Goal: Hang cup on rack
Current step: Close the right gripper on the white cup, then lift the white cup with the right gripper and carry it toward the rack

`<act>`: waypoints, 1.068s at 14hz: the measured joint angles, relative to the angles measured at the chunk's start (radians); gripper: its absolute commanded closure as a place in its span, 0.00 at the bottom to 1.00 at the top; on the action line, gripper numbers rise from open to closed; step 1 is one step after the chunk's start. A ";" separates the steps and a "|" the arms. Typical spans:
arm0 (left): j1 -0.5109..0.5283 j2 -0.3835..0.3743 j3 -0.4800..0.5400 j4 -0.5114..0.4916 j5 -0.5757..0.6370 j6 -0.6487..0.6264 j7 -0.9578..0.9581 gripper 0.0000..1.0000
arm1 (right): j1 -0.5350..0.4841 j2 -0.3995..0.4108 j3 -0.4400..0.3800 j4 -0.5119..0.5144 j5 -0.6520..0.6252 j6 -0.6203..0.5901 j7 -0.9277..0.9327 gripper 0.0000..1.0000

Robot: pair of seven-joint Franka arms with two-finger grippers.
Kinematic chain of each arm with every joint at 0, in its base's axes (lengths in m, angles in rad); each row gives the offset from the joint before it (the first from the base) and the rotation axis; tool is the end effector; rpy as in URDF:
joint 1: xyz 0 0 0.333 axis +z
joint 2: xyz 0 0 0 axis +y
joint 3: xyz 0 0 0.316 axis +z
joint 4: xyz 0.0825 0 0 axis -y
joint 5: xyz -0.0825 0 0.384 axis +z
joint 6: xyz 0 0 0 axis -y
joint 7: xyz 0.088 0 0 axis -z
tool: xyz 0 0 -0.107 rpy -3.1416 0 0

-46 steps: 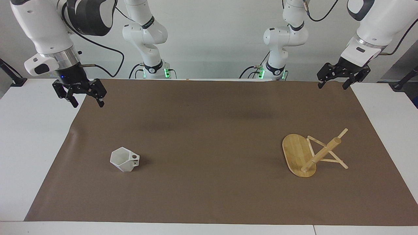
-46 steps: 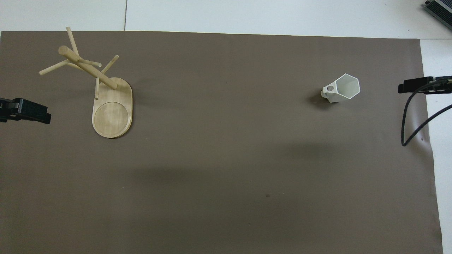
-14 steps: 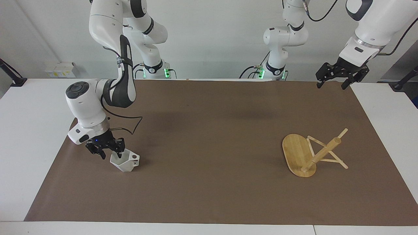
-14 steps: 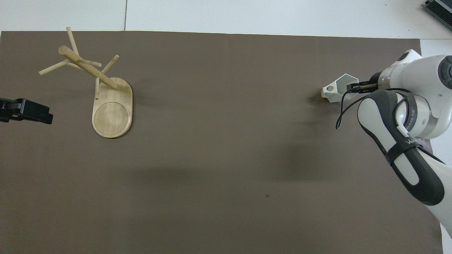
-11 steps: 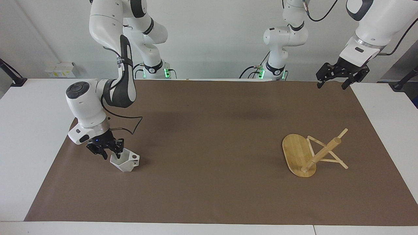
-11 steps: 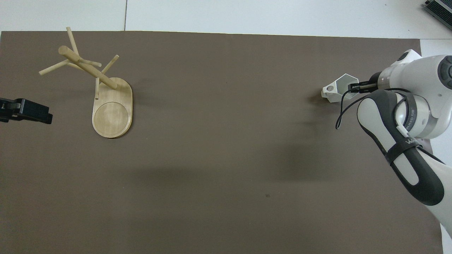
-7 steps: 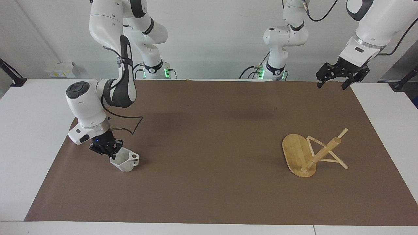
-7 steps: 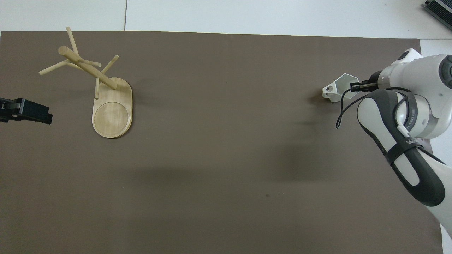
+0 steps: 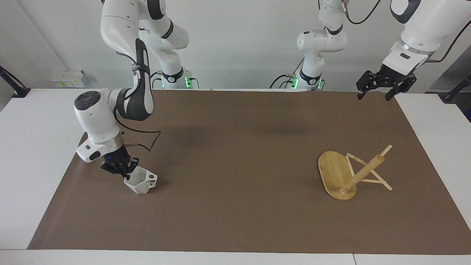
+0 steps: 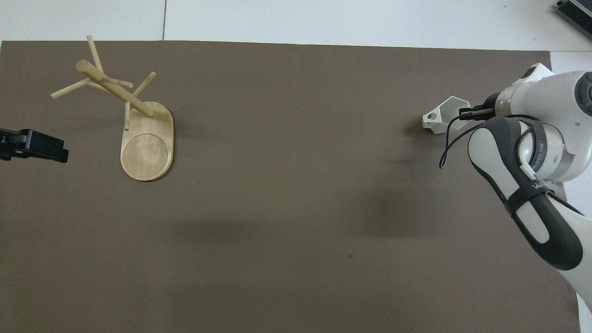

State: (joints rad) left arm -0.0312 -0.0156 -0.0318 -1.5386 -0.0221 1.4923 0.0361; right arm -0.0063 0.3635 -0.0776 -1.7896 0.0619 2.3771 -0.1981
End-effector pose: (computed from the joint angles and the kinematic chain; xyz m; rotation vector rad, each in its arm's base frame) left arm 0.5406 -0.0368 0.6414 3.1161 -0.1567 -0.0484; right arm 0.6632 -0.0506 0.3726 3.1079 0.1283 0.3531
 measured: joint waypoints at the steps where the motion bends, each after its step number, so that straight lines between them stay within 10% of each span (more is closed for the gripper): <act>1: 0.000 0.000 0.000 0.000 0.000 0.000 0.000 0.00 | 0.000 0.000 0.000 0.009 0.000 -0.014 0.000 1.00; 15: 0.000 0.000 0.002 0.000 0.000 0.000 0.000 0.00 | -0.002 -0.185 -0.019 0.222 0.000 -0.555 0.004 1.00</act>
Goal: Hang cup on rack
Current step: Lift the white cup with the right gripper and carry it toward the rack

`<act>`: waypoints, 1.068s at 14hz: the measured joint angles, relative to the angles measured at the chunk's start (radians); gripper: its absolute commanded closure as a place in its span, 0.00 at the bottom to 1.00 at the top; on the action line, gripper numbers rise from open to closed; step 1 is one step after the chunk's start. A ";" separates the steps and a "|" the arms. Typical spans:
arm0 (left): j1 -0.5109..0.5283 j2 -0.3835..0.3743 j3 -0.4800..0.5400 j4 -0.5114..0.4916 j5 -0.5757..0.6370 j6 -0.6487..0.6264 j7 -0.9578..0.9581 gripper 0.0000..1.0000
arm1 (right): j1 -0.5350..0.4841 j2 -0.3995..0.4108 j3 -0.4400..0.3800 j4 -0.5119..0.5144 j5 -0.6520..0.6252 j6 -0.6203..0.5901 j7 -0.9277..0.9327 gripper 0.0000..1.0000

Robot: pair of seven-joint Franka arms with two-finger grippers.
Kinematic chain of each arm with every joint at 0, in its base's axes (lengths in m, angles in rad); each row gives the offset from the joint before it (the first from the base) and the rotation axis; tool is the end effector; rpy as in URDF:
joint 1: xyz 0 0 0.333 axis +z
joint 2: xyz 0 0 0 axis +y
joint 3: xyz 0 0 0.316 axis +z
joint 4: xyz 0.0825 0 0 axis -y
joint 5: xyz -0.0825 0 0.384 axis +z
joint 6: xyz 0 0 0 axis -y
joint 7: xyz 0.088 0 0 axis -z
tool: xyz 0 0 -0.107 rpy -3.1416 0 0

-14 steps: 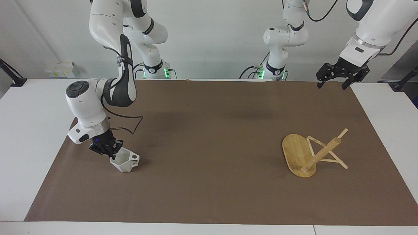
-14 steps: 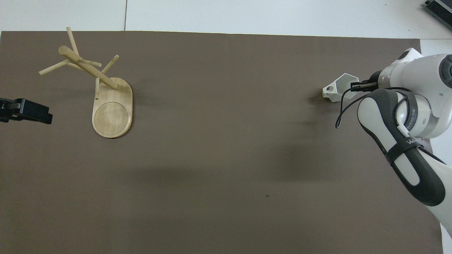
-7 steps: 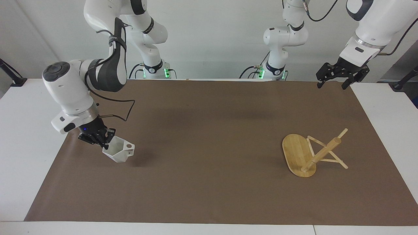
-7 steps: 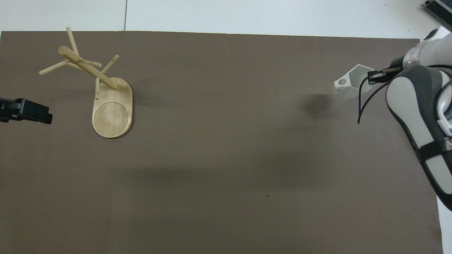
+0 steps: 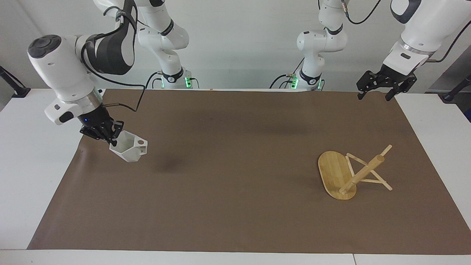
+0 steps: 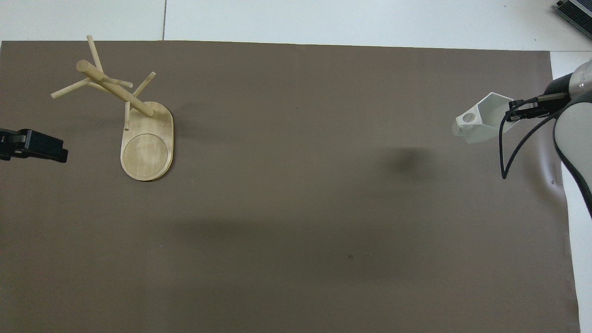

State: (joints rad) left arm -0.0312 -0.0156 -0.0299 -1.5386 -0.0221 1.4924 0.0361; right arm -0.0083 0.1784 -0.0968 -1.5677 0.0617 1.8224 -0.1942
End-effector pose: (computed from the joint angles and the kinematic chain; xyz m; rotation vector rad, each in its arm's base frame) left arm 0.5407 -0.0357 0.6414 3.1162 -0.1537 -0.0482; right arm 0.6231 -0.0561 0.5442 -3.1053 -0.1215 -0.1287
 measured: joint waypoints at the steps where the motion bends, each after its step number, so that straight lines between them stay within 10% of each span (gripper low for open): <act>1: 0.000 0.000 0.000 0.000 0.000 0.000 0.000 0.00 | 0.000 -0.018 0.000 0.000 0.000 -0.030 0.012 1.00; 8: 0.000 -0.001 0.000 0.000 0.000 0.000 0.000 0.00 | 0.008 -0.102 -0.006 -0.005 0.012 -0.242 0.050 1.00; 15: -0.004 -0.001 -0.015 0.001 -0.002 0.006 0.000 0.00 | 0.069 -0.103 0.034 -0.026 0.322 -0.188 0.100 1.00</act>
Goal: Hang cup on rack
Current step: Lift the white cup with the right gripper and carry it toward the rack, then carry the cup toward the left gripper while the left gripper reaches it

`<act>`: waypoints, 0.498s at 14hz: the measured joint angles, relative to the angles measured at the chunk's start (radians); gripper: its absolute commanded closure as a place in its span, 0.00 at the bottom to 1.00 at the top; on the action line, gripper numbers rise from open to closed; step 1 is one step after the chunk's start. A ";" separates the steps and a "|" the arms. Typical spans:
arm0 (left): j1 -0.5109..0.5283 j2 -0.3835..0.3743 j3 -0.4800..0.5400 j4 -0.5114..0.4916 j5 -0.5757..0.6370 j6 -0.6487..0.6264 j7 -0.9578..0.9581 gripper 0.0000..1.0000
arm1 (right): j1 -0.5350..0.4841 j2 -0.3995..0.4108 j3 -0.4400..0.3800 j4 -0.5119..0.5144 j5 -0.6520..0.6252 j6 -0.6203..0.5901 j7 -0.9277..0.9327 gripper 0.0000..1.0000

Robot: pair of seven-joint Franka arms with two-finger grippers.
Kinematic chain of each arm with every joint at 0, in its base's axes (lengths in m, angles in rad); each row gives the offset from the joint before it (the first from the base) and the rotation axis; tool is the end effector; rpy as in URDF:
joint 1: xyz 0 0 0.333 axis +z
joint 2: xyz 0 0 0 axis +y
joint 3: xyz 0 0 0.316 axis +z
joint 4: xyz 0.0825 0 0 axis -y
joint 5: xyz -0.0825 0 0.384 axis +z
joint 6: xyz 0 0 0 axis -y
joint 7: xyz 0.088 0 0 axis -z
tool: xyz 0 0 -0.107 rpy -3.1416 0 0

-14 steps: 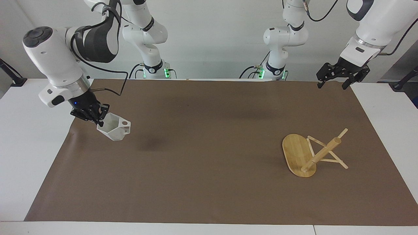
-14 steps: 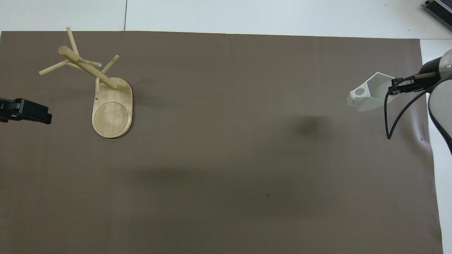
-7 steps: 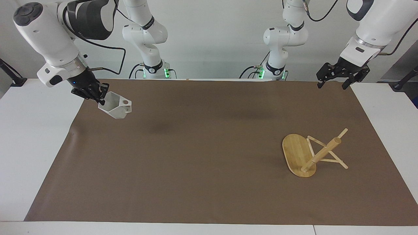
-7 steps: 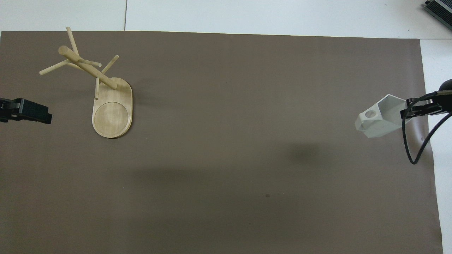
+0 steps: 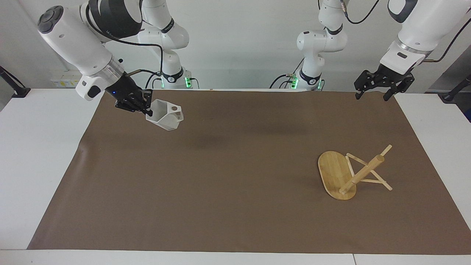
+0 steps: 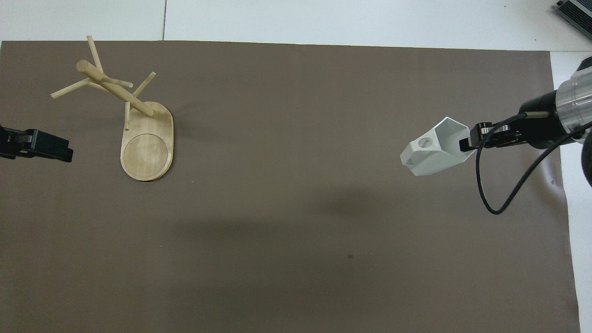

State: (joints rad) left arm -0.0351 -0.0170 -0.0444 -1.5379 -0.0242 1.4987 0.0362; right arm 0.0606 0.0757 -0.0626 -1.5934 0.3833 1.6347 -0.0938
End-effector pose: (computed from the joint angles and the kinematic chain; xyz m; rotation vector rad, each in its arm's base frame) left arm 0.5402 -0.0460 0.6430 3.1131 -0.1826 -0.0354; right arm 0.5814 0.0380 0.5835 -2.7618 -0.0836 0.0219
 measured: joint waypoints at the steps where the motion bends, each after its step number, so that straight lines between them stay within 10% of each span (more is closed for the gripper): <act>1: 0.000 0.000 -0.001 0.000 -0.002 0.001 0.000 0.00 | 0.000 0.000 0.012 -0.004 0.044 0.016 0.003 1.00; 7: -0.014 0.000 -0.005 -0.004 -0.057 0.025 -0.019 0.00 | 0.002 0.000 0.121 -0.023 0.265 0.160 0.126 1.00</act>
State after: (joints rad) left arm -0.0487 -0.0171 -0.0499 -1.5416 -0.0815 1.5241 0.0172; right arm 0.0629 0.0756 0.0586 -1.6166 0.6486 1.7952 0.0318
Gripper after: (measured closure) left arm 0.000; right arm 0.960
